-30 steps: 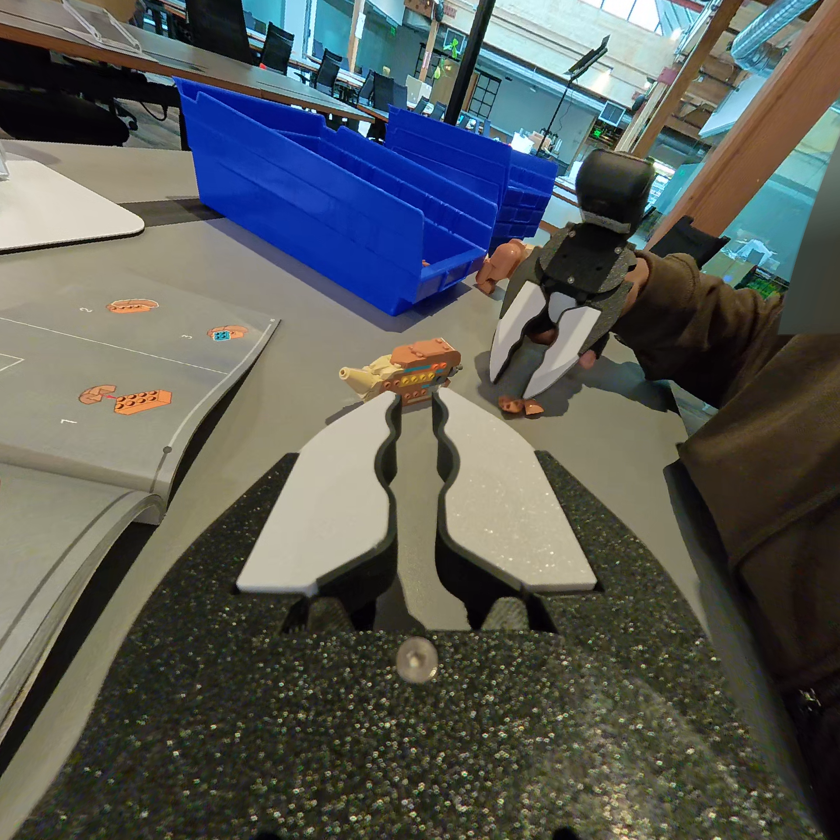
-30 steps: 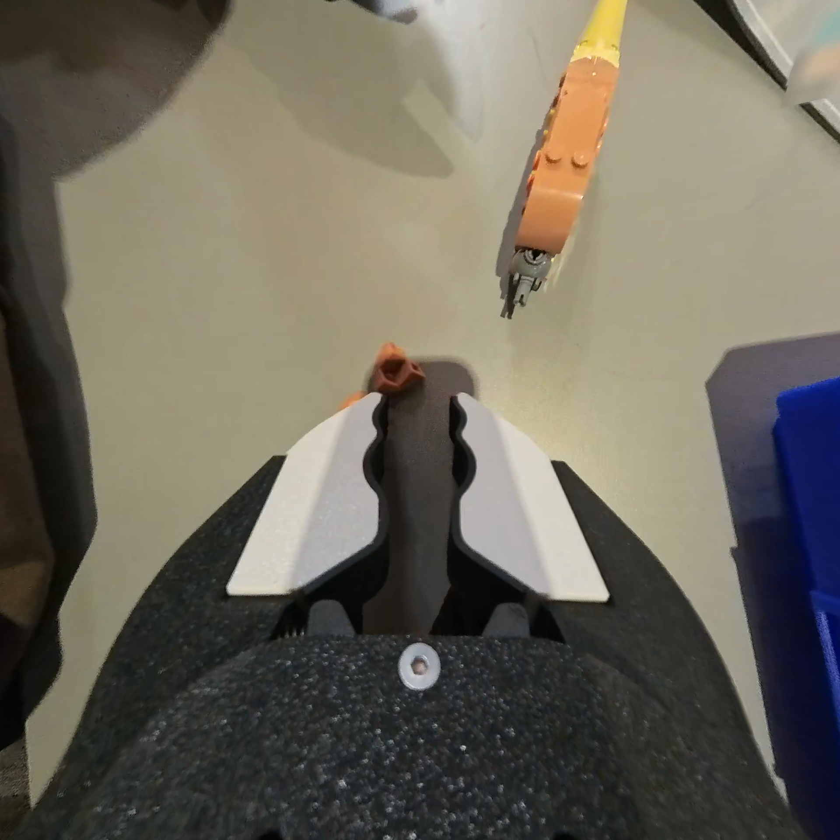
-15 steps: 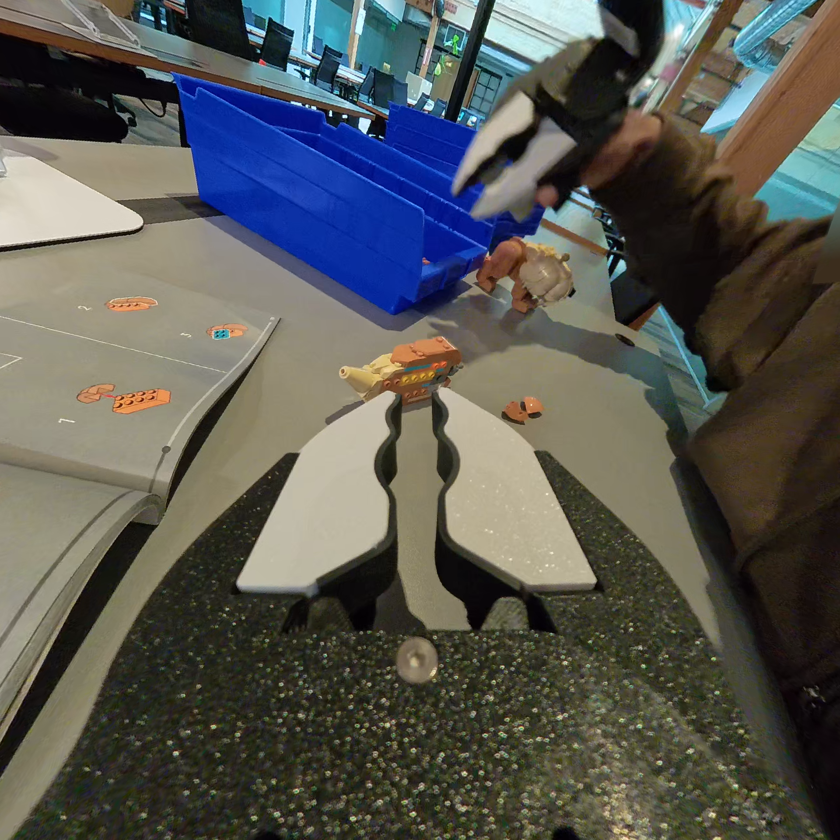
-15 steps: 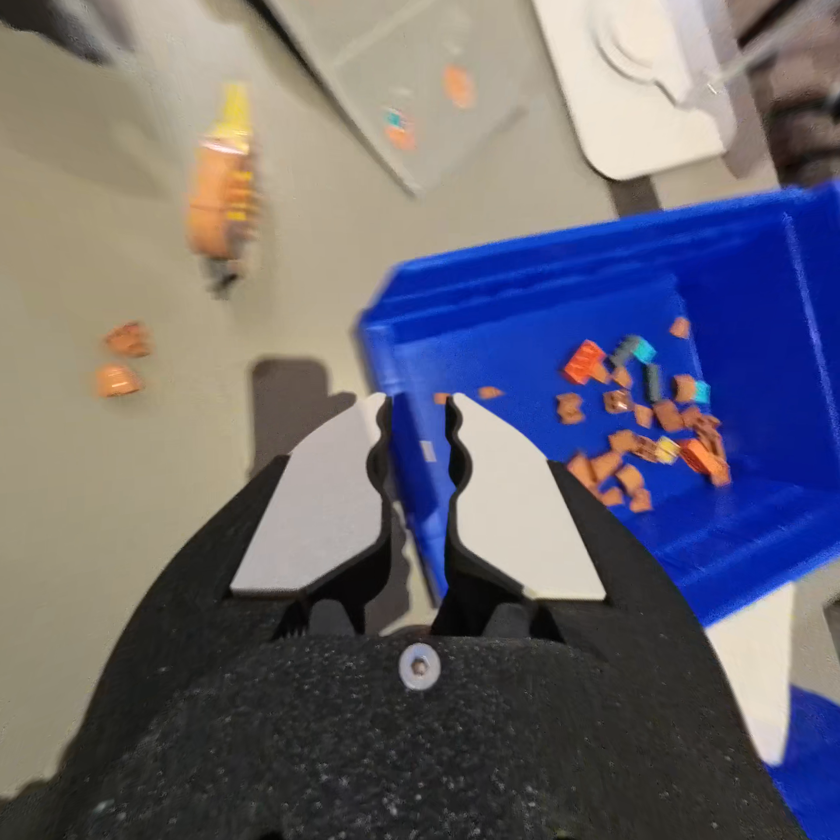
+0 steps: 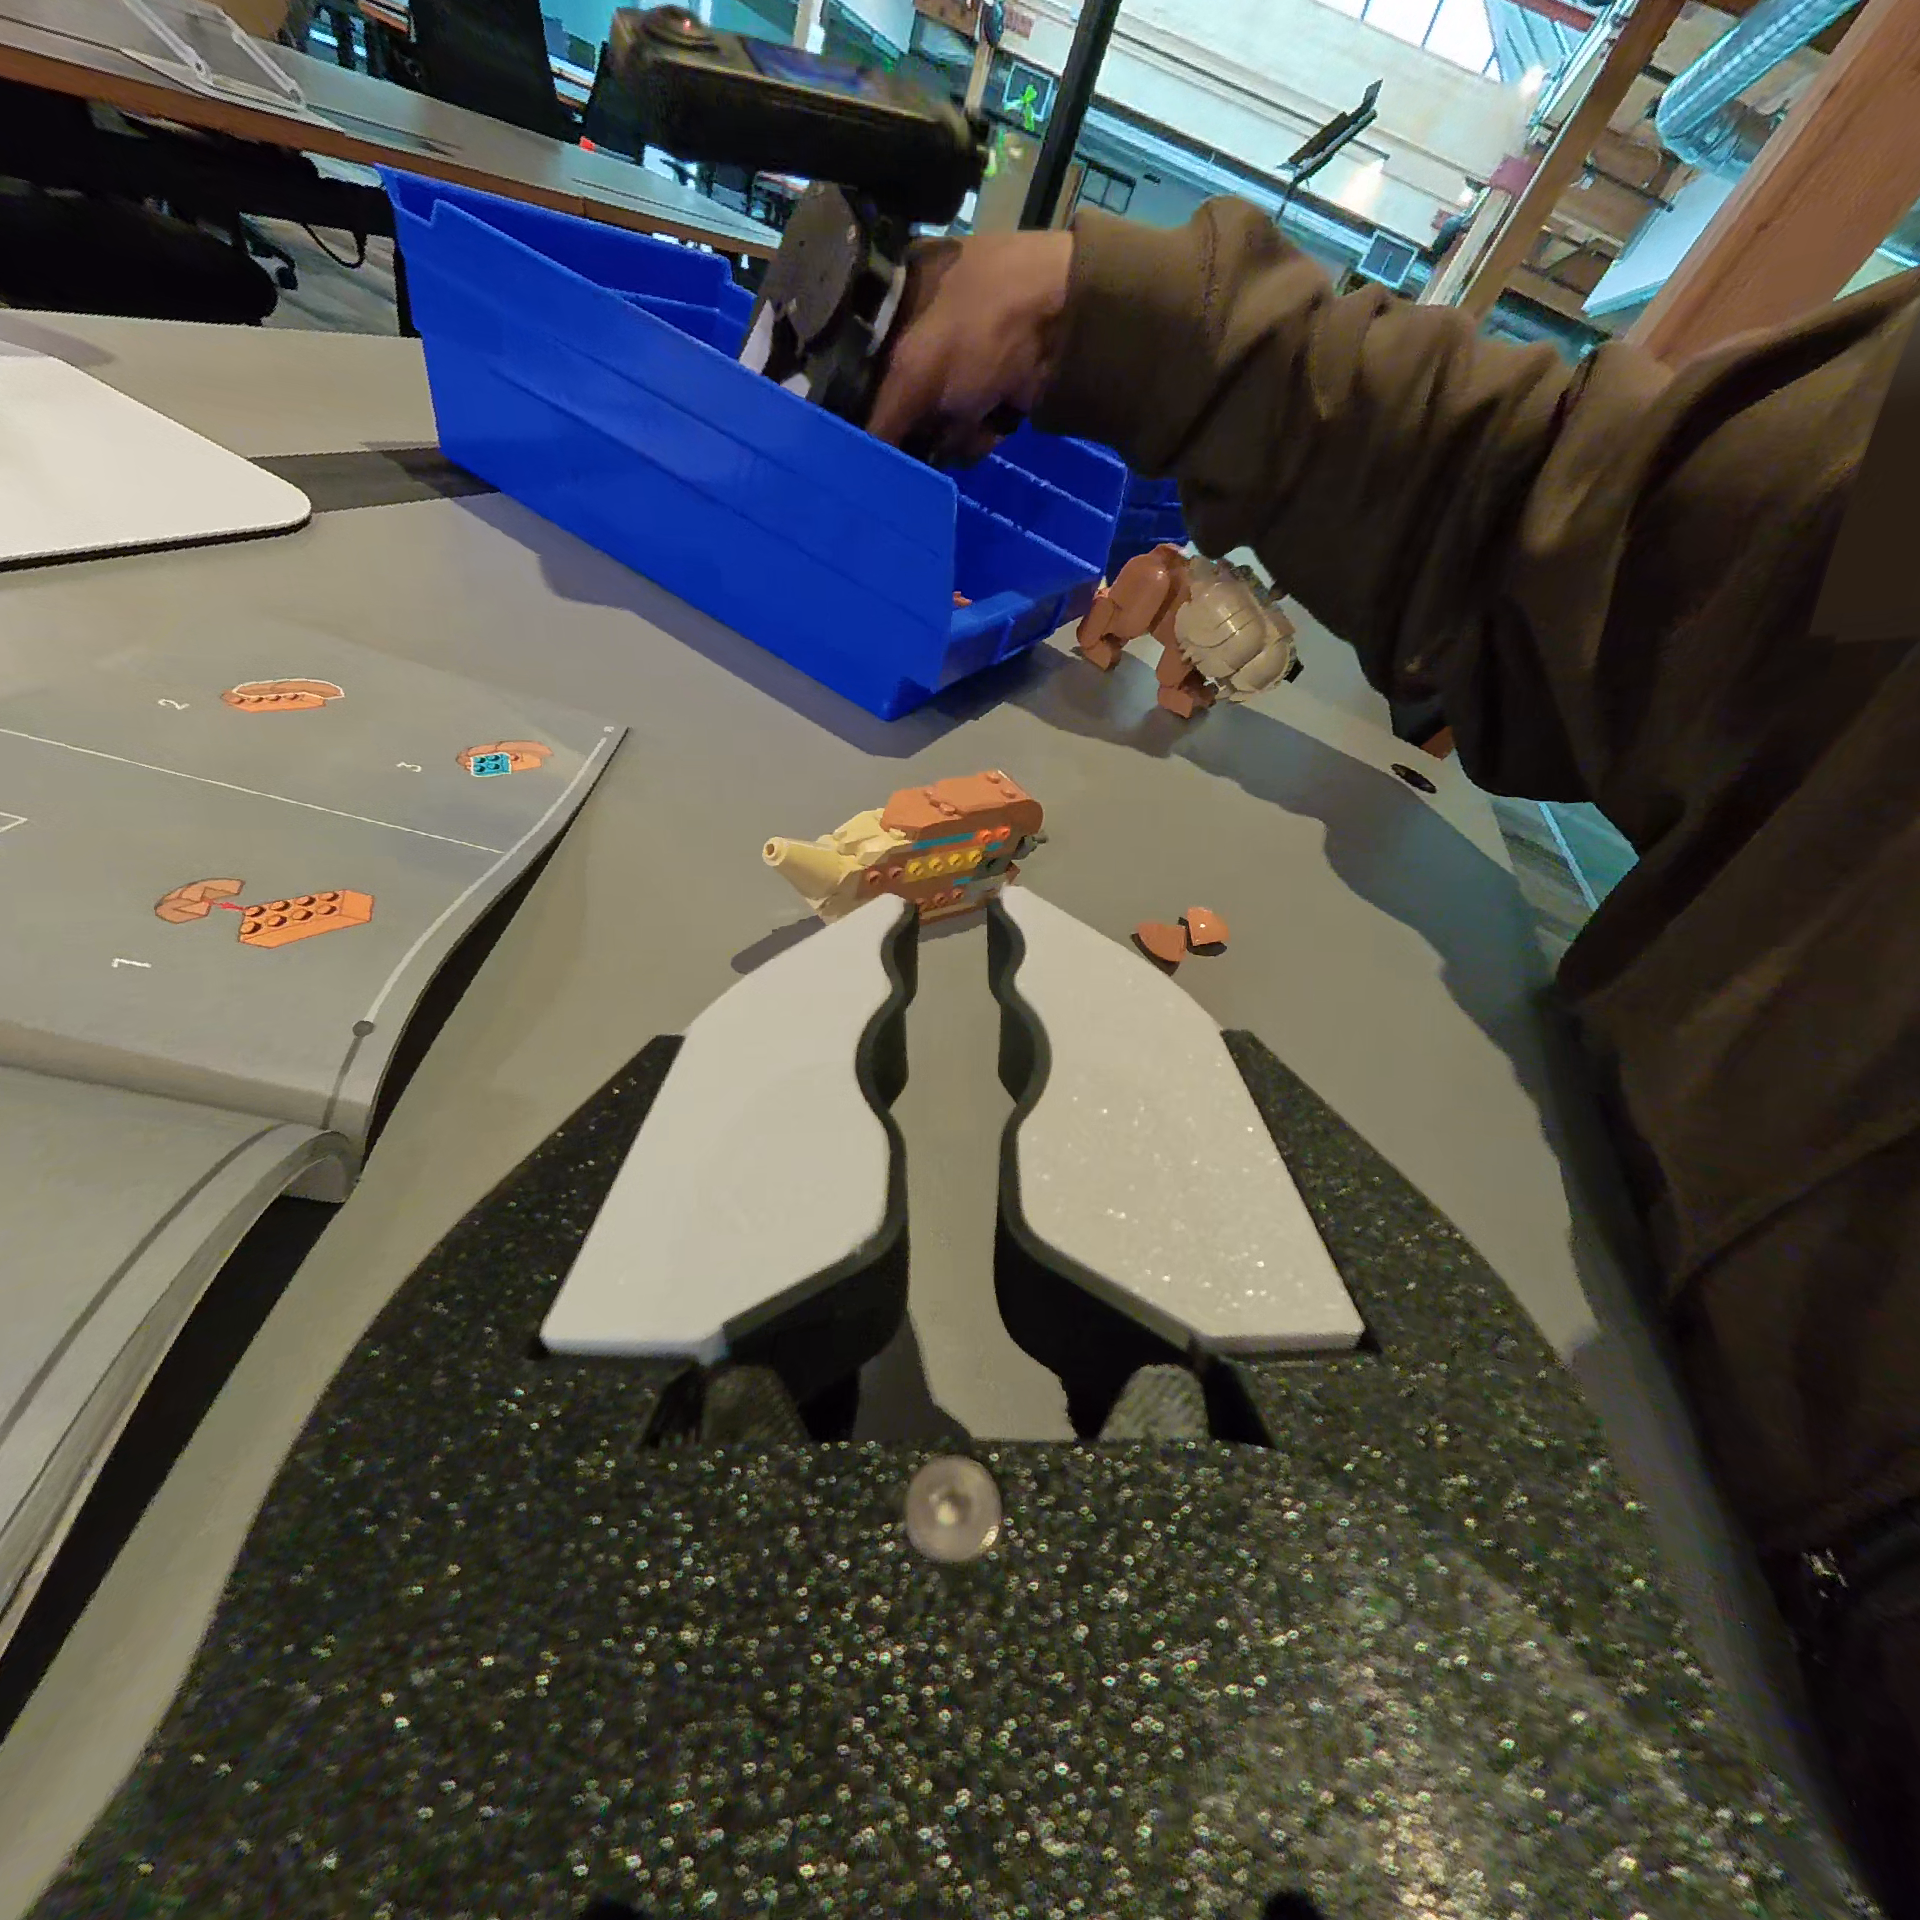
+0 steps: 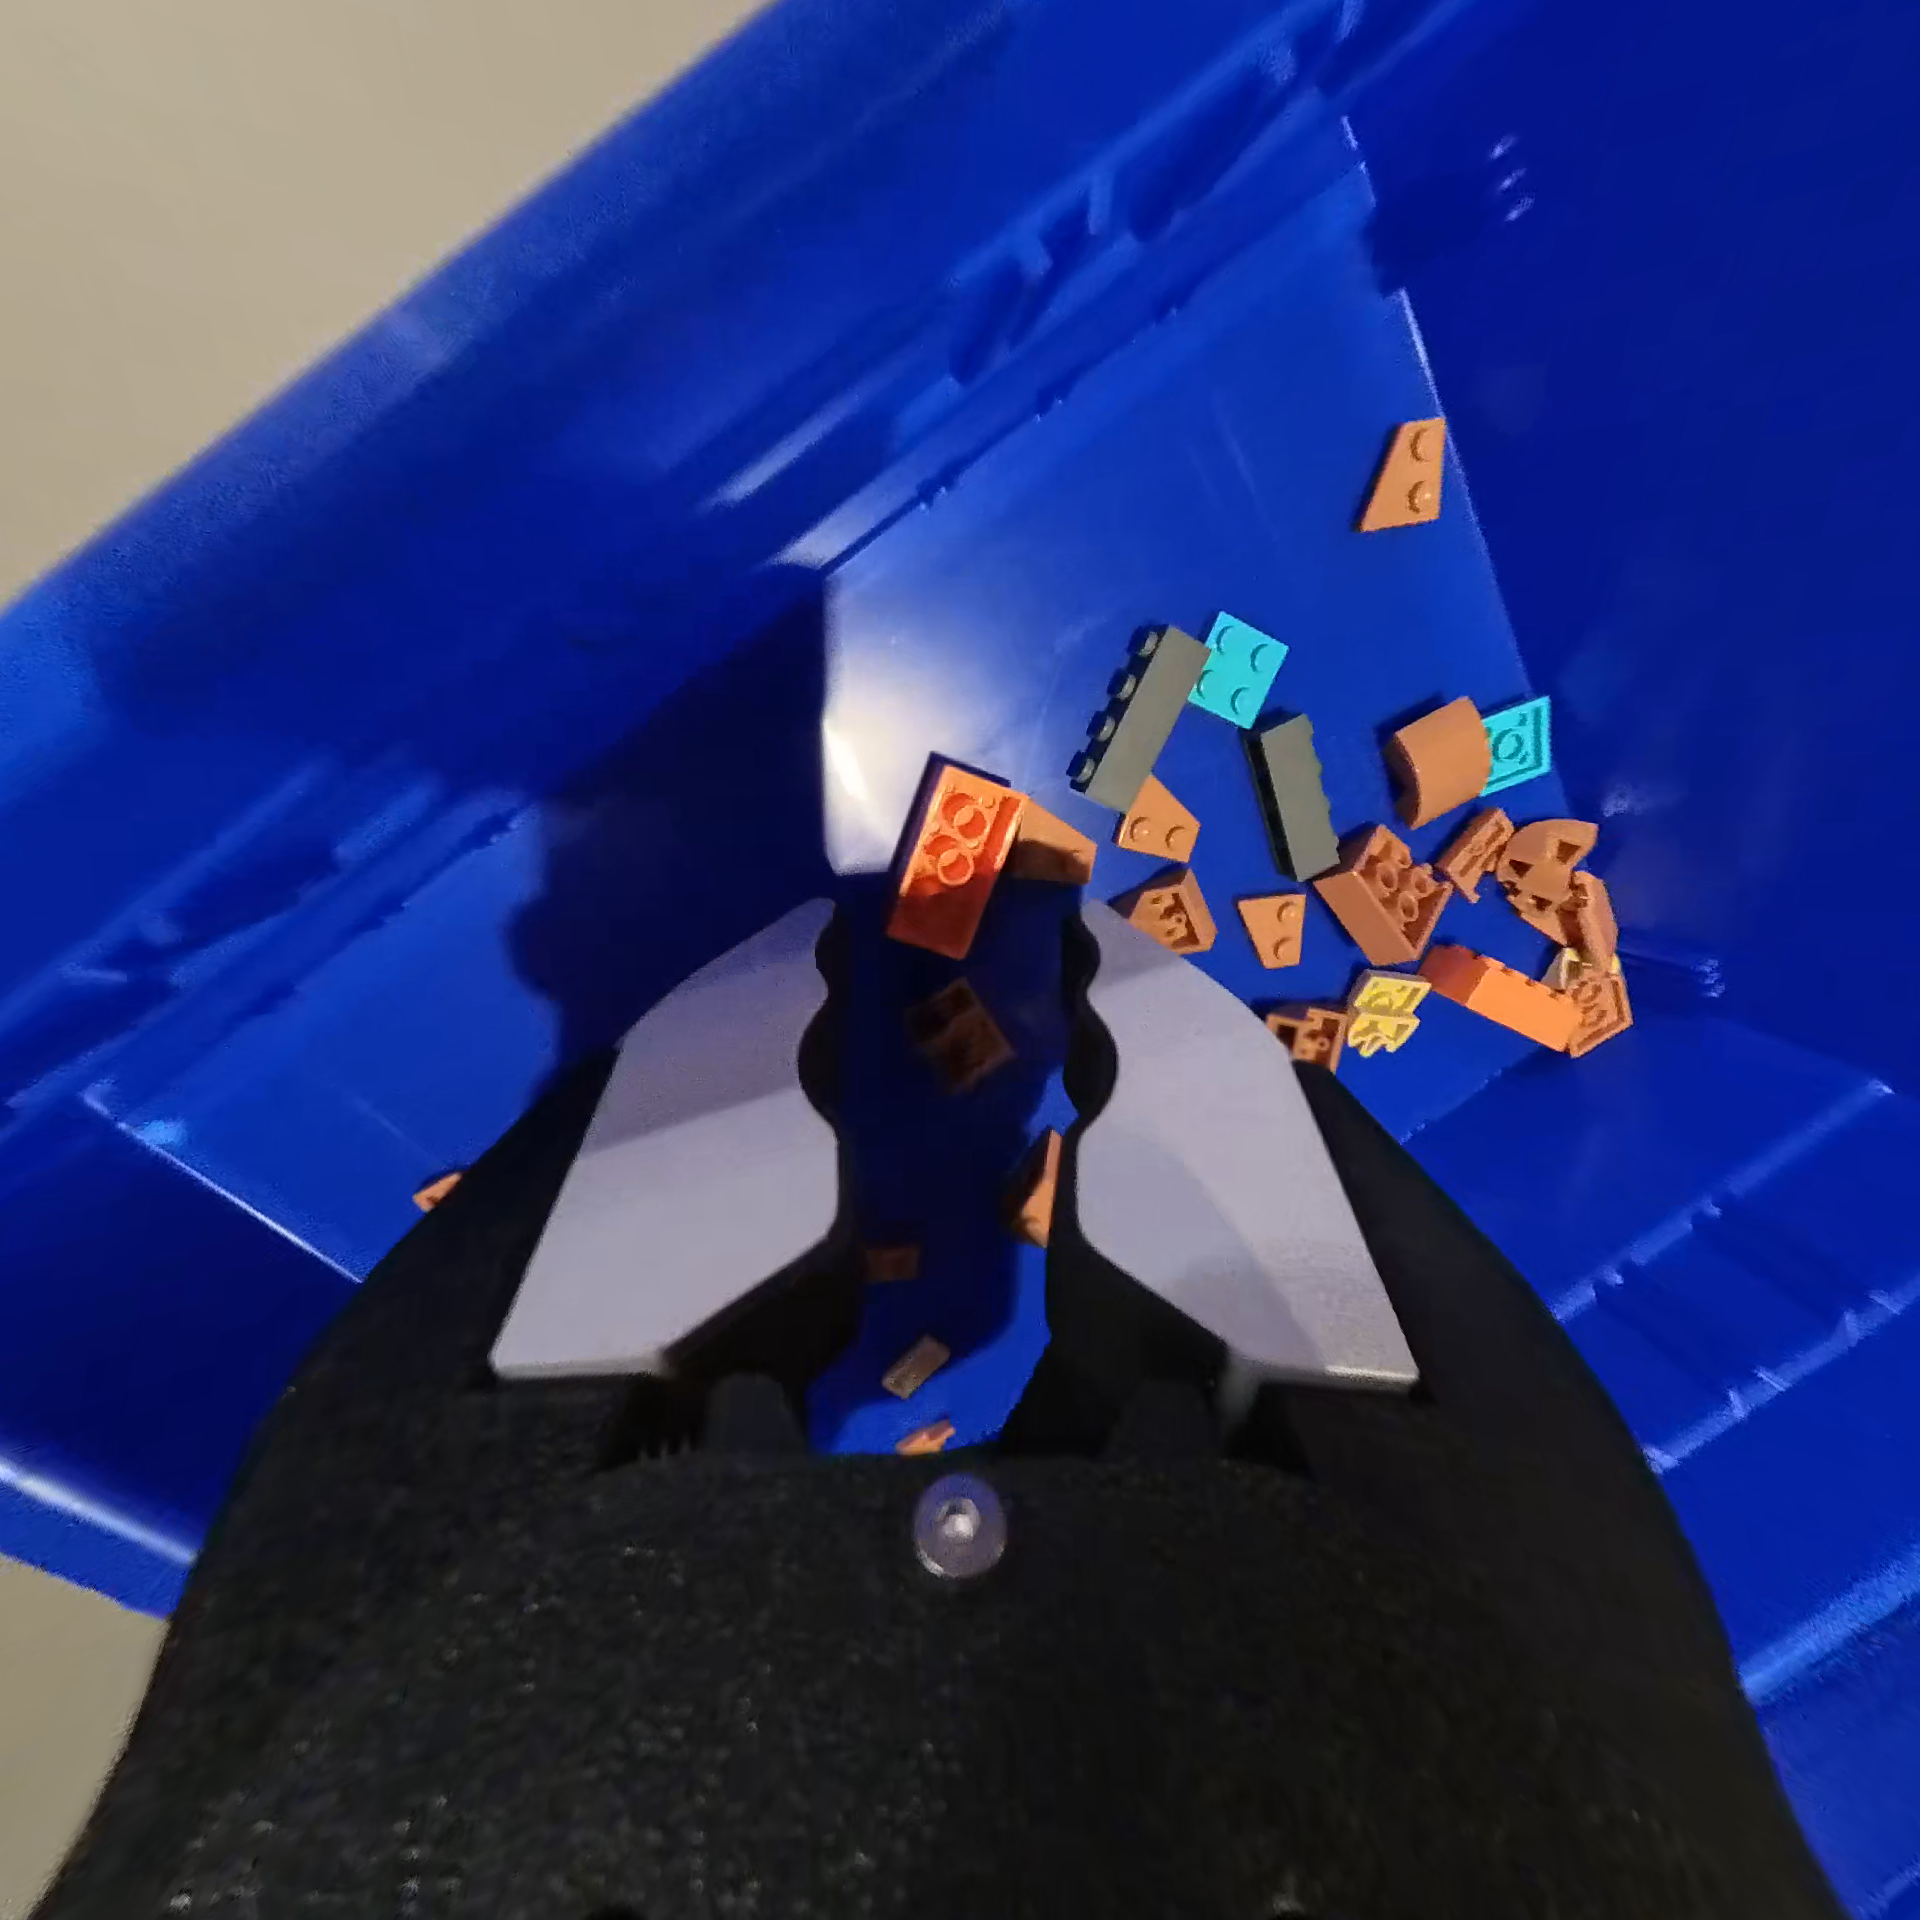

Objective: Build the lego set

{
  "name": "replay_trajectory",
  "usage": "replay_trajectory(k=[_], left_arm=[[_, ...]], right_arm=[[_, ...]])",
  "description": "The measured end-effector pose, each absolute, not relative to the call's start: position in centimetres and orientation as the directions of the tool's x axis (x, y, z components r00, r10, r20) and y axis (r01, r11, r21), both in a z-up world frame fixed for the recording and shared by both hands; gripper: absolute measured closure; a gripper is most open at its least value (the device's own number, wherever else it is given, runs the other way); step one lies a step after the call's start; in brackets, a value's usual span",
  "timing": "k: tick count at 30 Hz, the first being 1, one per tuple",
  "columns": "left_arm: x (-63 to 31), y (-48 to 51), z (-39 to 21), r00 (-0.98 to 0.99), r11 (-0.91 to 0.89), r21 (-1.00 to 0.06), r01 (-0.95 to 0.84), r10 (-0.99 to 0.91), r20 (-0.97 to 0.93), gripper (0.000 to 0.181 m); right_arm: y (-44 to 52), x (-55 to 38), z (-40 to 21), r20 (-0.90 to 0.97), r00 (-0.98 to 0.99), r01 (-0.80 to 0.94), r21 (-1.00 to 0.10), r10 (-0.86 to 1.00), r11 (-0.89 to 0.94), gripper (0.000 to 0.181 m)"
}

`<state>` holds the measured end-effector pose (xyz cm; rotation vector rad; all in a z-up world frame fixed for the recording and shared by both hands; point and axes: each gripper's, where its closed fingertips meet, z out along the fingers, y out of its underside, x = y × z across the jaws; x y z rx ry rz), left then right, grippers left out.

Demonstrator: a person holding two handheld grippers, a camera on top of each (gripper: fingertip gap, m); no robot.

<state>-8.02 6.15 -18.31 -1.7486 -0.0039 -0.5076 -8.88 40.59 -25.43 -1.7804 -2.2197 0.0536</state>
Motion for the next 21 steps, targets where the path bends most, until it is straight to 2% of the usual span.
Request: replay_trajectory(k=[2, 5, 10, 15, 21], left_arm=[[-8.0, 6.2, -18.3, 0.904, -0.248, -0.930, 0.270, -0.267, 0.334, 0.169], [-8.1, 6.2, -18.3, 0.901, -0.245, -0.928, 0.280, -0.265, 0.342, 0.169], [-8.4, 6.1, -18.1, 0.896, -0.234, -0.925, 0.300, -0.264, 0.357, 0.169], [-8.3, 6.1, -18.1, 0.899, -0.237, -0.927, 0.291, -0.265, 0.350, 0.169], [-8.1, 6.2, -18.3, 0.902, -0.247, -0.928, 0.281, -0.264, 0.343, 0.169]], right_arm=[[40.5, -9.0, -25.9, 0.194, -0.195, 0.950, -0.206, 0.961, 0.234, 0.144], [40.3, -9.3, -26.0, 0.203, -0.208, 0.945, -0.212, 0.957, 0.250, 0.161], [39.8, -8.6, -25.1, 0.236, -0.219, 0.929, -0.245, 0.947, 0.276, 0.162], [35.8, -6.1, -20.6, 0.223, -0.239, 0.857, -0.410, 0.945, 0.313, 0.162], [25.6, -2.1, -16.6, 0.139, -0.363, 0.709, -0.600, 0.921, 0.370, 0.163]])
